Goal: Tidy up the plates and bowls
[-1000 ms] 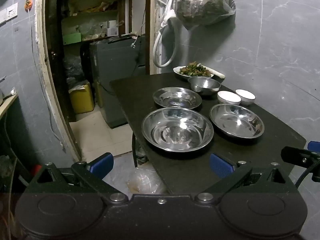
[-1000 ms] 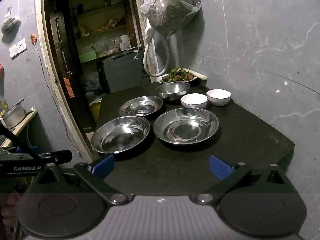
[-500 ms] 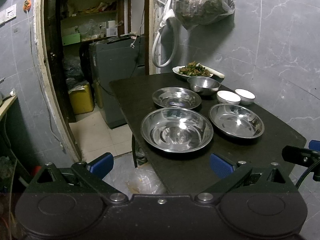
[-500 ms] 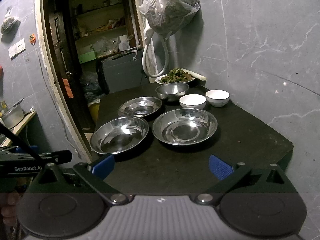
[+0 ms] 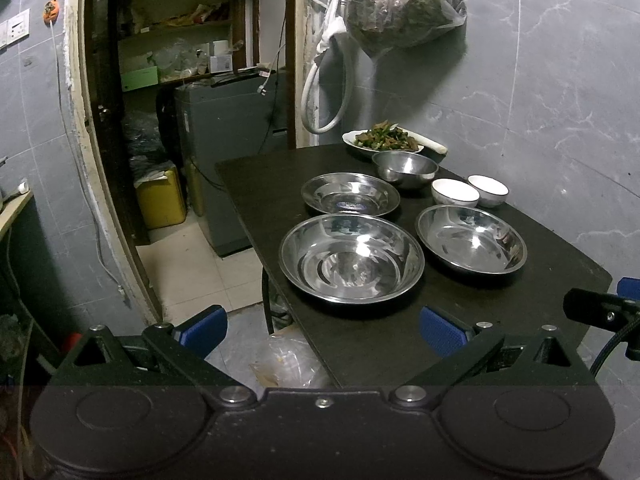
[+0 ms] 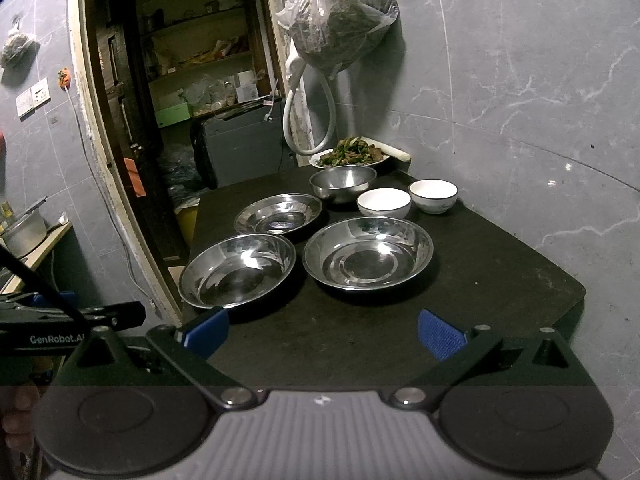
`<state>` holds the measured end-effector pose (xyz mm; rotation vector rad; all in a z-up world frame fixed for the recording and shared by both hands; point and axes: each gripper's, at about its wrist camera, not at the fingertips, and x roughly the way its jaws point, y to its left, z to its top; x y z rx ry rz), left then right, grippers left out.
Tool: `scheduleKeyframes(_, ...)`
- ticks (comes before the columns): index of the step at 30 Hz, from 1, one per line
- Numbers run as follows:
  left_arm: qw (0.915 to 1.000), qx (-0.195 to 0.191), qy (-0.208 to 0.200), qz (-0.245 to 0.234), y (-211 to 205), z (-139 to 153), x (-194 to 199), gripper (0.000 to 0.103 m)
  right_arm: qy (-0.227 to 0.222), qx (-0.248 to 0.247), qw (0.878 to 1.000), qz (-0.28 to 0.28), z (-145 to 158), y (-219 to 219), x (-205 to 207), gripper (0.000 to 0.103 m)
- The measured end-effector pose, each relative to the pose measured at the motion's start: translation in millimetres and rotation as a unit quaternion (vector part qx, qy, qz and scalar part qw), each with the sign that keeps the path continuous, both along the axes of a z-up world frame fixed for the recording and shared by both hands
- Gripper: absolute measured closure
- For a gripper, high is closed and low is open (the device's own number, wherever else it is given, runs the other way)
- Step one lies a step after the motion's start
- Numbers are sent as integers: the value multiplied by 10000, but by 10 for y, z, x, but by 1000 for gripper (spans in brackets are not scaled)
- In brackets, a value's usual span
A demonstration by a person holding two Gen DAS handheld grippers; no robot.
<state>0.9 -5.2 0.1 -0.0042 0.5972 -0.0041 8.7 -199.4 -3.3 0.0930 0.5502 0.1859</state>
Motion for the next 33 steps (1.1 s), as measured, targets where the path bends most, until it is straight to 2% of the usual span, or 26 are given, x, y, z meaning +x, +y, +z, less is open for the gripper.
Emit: scheduleKeyframes(33, 10000, 13, 20, -14, -12, -29, -13, 1, 0, -6, 10000, -1, 6, 15, 21, 0)
